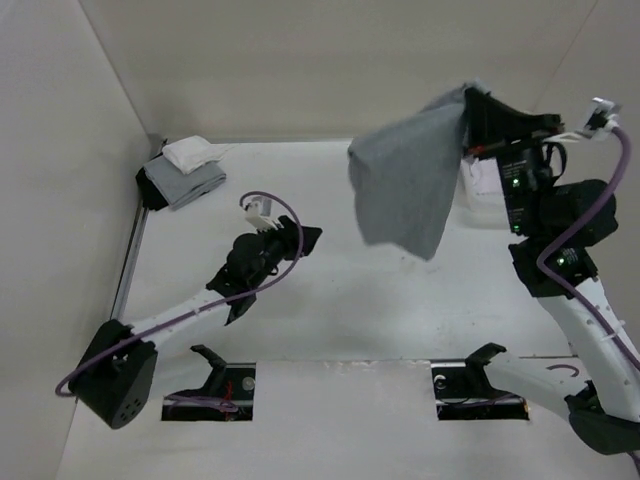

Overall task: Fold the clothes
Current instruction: Move the tank top to the center of the board, then flatten the tank top out

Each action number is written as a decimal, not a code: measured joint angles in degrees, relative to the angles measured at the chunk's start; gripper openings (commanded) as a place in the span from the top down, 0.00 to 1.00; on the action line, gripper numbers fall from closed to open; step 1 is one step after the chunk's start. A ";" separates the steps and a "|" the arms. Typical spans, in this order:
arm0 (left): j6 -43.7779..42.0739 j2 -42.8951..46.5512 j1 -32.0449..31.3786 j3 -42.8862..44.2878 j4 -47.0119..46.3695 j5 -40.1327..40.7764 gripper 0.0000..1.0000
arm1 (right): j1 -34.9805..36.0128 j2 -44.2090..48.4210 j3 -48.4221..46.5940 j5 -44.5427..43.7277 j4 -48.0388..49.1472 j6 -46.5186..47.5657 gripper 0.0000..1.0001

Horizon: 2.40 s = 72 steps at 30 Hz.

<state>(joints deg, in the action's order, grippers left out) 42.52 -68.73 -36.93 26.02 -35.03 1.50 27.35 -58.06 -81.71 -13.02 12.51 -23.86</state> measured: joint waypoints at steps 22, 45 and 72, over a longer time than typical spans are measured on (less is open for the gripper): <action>1.79 7.85 2.29 -6.36 20.26 2.23 0.55 | 5.18 -31.98 30.60 -0.63 6.80 -23.37 0.77; -2.64 -5.99 -11.02 -0.94 29.70 21.03 0.52 | 25.55 -18.99 43.76 -2.73 -11.28 -18.93 0.51; -1.16 18.12 -0.92 1.25 31.26 12.22 1.00 | 23.96 6.08 37.90 -6.97 -15.19 -15.82 0.99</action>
<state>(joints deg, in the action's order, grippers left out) 41.36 -50.61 -37.85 27.27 -3.77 13.72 51.31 -51.99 -43.81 -19.99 -2.68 -39.68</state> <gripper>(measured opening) 0.034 0.010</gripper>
